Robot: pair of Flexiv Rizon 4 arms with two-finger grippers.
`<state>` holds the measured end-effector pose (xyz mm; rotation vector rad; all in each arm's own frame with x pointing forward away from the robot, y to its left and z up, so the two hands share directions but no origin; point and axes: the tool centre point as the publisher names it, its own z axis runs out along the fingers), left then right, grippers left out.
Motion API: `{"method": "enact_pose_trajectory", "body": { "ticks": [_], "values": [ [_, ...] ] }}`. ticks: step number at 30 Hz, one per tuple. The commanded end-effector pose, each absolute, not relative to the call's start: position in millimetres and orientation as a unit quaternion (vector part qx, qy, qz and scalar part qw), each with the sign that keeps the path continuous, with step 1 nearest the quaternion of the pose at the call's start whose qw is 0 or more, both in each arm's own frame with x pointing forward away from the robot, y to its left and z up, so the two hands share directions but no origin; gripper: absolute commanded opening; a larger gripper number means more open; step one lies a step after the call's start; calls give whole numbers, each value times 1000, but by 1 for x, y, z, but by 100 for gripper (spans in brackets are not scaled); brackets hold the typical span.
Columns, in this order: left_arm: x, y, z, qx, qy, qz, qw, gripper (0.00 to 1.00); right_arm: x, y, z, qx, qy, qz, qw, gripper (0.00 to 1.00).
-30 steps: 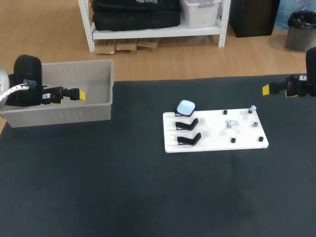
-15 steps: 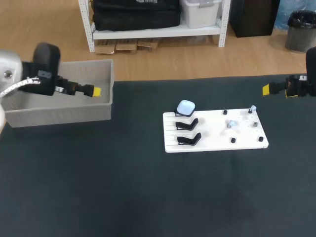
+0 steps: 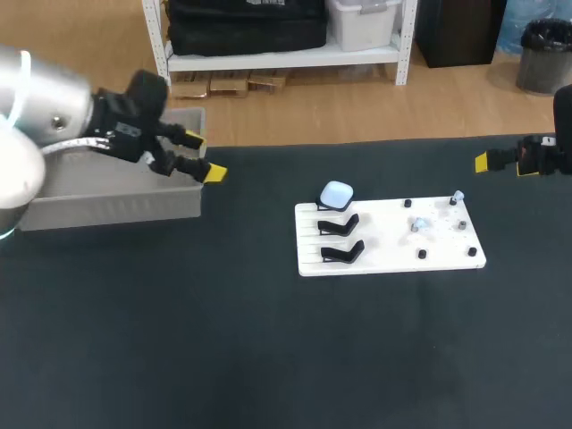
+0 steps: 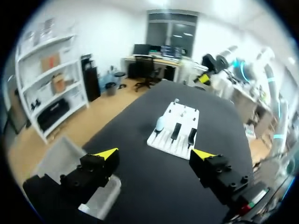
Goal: Pick up each earbud case from the left stands, insert the matching earbuds, close the lid, and place the case in the box.
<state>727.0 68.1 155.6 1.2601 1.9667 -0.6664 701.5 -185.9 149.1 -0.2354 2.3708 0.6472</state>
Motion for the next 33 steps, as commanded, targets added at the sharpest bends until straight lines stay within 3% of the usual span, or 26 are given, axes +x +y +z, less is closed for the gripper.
{"method": "enact_pose_trajectory", "body": {
  "ticks": [1,33],
  "values": [
    [750,46,142,535,725,-279,331,100,702,-186,149,-90,906,248,330,100],
    [779,-41,71,610,617,-369,334,100,702,-186,149,-90,906,248,330,100]
  ]
}}
